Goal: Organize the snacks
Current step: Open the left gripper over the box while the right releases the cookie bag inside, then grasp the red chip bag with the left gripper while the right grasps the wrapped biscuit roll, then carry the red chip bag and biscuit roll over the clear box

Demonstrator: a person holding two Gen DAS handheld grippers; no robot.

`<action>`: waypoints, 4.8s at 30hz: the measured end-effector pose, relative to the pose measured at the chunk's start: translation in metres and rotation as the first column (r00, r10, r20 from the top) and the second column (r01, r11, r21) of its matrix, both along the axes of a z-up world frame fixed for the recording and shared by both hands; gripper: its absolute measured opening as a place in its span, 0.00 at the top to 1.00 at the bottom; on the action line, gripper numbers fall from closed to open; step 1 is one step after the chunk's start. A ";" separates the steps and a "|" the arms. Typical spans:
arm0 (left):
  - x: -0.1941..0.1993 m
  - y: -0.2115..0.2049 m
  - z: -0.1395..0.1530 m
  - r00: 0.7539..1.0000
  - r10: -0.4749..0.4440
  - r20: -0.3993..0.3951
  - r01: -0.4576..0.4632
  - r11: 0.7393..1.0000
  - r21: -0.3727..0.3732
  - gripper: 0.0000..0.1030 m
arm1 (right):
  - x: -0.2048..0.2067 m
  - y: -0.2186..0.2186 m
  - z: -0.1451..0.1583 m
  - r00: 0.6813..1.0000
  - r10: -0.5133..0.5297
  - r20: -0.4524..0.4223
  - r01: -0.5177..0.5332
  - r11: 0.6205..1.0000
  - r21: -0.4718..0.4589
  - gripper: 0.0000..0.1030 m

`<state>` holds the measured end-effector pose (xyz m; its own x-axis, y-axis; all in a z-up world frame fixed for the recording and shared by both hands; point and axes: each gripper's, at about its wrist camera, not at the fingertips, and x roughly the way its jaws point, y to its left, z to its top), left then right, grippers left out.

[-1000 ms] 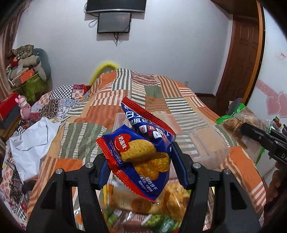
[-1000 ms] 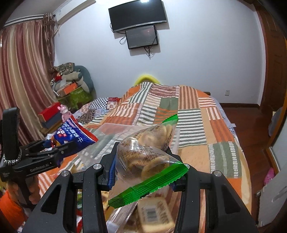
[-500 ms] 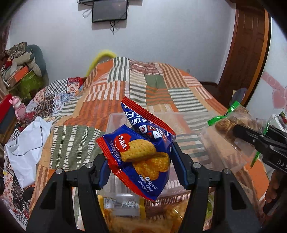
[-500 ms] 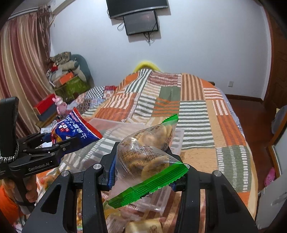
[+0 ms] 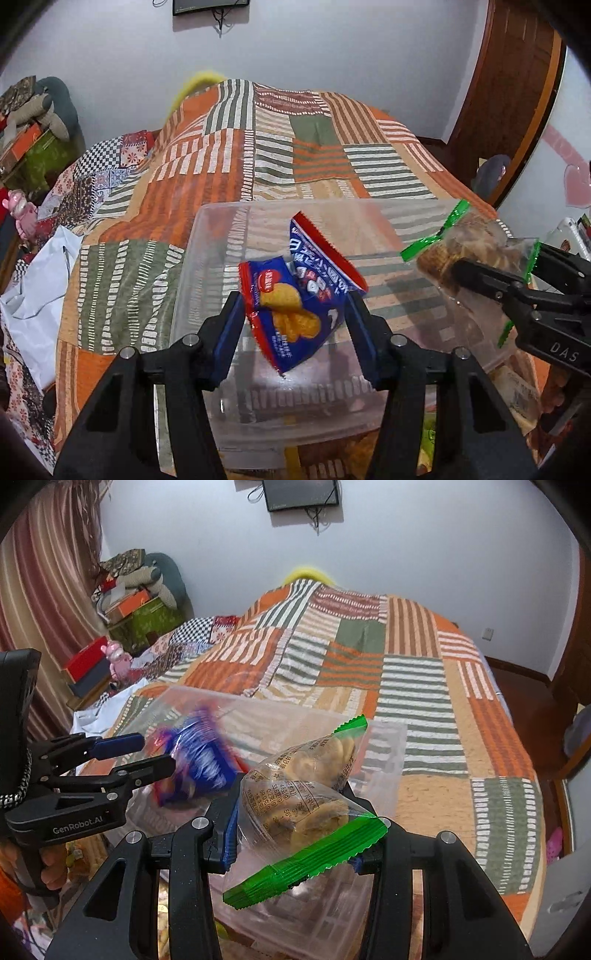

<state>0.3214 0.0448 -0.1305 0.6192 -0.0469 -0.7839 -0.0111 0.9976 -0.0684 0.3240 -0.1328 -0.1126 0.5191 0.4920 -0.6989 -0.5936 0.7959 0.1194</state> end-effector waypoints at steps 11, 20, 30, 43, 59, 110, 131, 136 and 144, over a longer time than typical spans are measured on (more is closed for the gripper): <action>-0.018 -0.007 0.012 1.000 -0.011 0.027 0.010 1.000 0.029 0.45 | -0.005 -0.006 0.004 0.999 -0.026 -0.021 0.026 0.999 -0.019 0.50; -0.057 -0.002 0.041 0.996 0.021 0.091 -0.025 0.999 0.040 0.23 | -0.043 -0.022 0.041 0.998 -0.036 0.061 0.034 0.999 0.022 0.38; -0.118 -0.009 0.054 0.993 0.009 0.117 -0.014 0.999 0.047 0.12 | -0.106 -0.037 0.063 0.987 -0.017 0.158 0.008 0.999 0.052 0.33; -0.183 -0.035 0.026 0.997 -0.025 0.068 0.024 1.000 0.008 0.09 | -0.154 -0.060 0.040 0.987 -0.036 0.156 0.022 0.996 0.091 0.27; -0.228 -0.040 -0.028 1.000 0.003 -0.022 -0.003 1.000 0.006 0.08 | -0.176 -0.049 -0.003 0.995 -0.018 0.099 0.016 1.000 0.026 0.27; -0.243 -0.015 0.005 0.987 0.029 0.157 -0.018 0.997 -0.071 0.35 | -0.156 -0.046 -0.009 0.997 -0.069 0.018 0.066 0.990 0.126 0.69; -0.165 -0.005 0.059 0.967 0.051 0.248 -0.044 0.998 -0.034 0.35 | -0.129 -0.051 0.044 0.983 -0.125 0.136 0.098 0.977 0.188 0.69; -0.138 -0.011 0.064 0.966 0.033 0.256 -0.029 0.999 -0.022 0.35 | -0.118 -0.047 0.050 0.979 -0.132 0.158 0.102 0.977 0.187 0.69; -0.093 -0.018 0.061 0.973 0.031 0.227 -0.019 0.998 -0.055 0.35 | -0.094 -0.035 0.052 0.978 -0.134 0.162 0.103 0.976 0.190 0.69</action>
<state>0.2285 0.0271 -0.0692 0.7823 -0.0667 -0.6193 -0.0138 0.9921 -0.1243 0.2303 -0.1677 -0.0606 0.6865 0.5286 -0.4993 -0.5204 0.8368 0.1704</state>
